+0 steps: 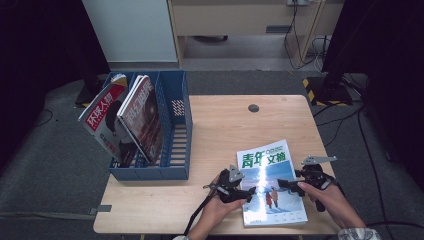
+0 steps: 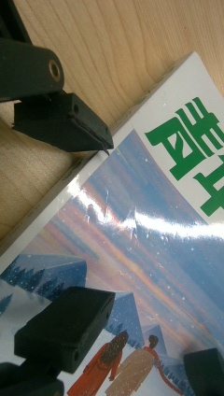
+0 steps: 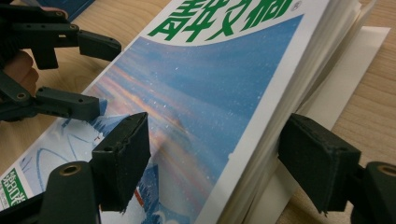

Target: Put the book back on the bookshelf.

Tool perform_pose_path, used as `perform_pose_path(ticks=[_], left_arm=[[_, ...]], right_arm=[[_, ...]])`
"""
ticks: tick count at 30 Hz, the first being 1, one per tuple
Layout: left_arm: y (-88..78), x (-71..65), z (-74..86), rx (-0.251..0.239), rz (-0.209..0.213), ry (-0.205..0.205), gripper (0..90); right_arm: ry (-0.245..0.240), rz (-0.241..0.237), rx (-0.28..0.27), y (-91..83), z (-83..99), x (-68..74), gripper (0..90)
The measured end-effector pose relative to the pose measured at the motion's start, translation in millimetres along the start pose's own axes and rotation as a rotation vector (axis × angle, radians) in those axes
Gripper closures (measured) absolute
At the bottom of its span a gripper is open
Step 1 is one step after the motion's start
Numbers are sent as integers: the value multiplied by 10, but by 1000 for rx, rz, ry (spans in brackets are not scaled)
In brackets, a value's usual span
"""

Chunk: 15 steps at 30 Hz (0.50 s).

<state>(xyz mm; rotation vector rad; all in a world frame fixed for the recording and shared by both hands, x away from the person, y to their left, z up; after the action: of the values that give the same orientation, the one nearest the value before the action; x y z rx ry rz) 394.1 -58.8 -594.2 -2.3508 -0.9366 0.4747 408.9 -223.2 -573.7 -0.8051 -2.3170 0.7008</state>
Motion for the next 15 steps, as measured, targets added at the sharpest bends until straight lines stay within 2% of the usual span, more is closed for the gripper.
perform_pose_path(ticks=[6,10,12,13,14,15], left_arm=[[1,-1,-1,-1,-1,1,221],[1,-1,-2,-1,-2,3,221],[1,-1,-2,-1,-3,3,221],[1,-2,-2,-1,-3,3,221],[0,0,-1,1,-3,5,221],[0,0,-1,1,-3,5,221]], right_arm=[[-17,12,22,53,23,3,249],[-59,42,53,73,34,39,240],[-80,42,54,62,25,50,292],[-78,26,45,56,14,74,345],[-68,15,42,75,8,96,345],[-76,25,53,104,19,104,343]])
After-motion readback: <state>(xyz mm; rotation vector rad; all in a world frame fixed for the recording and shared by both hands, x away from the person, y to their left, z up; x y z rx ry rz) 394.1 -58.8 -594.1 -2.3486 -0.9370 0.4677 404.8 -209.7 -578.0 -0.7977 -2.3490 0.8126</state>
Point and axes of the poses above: each handheld gripper's, and its own axes: y roughly forward along the jaws, z roughly out of its underside, x roughly to its left, the point moved 10 cm from there along y, roughly forward along the jaws, and after that the axes turned 3 degrees about -z, right-handed, at the moved point
